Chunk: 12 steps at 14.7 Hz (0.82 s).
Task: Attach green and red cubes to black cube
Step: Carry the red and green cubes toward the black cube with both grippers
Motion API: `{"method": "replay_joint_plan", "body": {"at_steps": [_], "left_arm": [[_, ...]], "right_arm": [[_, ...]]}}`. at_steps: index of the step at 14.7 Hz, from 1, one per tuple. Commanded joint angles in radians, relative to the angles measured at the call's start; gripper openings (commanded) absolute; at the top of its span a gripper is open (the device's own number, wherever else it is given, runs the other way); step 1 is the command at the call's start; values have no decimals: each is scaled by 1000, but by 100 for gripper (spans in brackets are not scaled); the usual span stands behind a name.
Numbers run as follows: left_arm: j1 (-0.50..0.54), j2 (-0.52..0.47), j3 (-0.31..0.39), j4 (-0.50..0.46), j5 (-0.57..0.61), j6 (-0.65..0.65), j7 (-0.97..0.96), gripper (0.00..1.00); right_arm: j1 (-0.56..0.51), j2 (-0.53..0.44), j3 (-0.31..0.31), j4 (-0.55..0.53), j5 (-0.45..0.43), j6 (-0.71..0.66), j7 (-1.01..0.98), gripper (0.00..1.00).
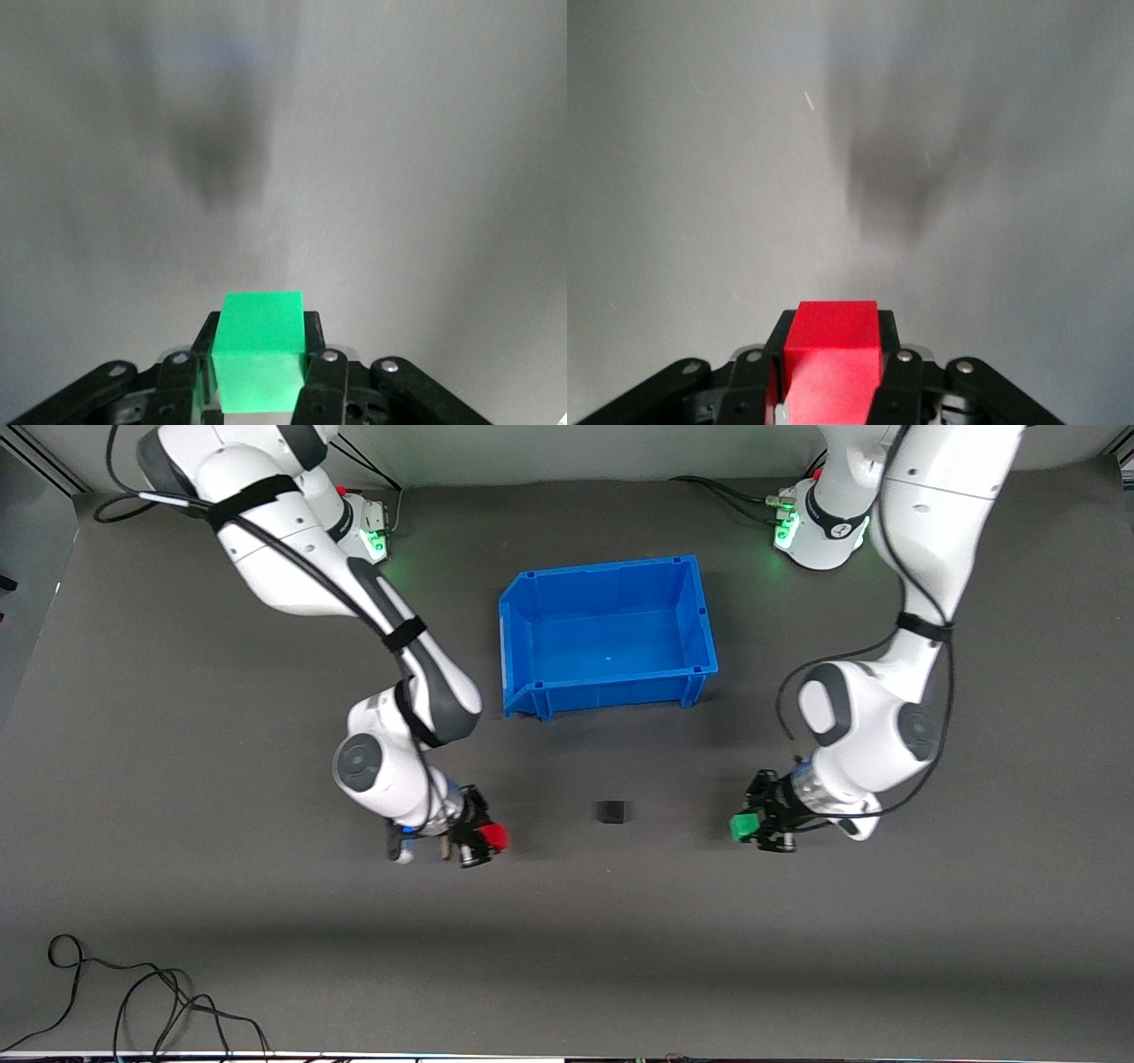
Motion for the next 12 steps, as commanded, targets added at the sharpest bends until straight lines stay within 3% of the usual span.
{"method": "replay_joint_plan", "body": {"at_steps": [1,6,10,12], "left_arm": [[-91,48,19,28,-12,63,-52,25],[-174,88,20,42,-12,135,-66,25],[-226,152,25,102,-6,144,-116,25],[-242,171,26,122,-6,144,-116,25]], "right_arm": [[69,42,-12,69,16,1,141,0],[147,71,-21,107,9,3,253,0],[184,179,-25,230,-173,1,475,0],[184,216,-25,257,-218,1,544,0]]}}
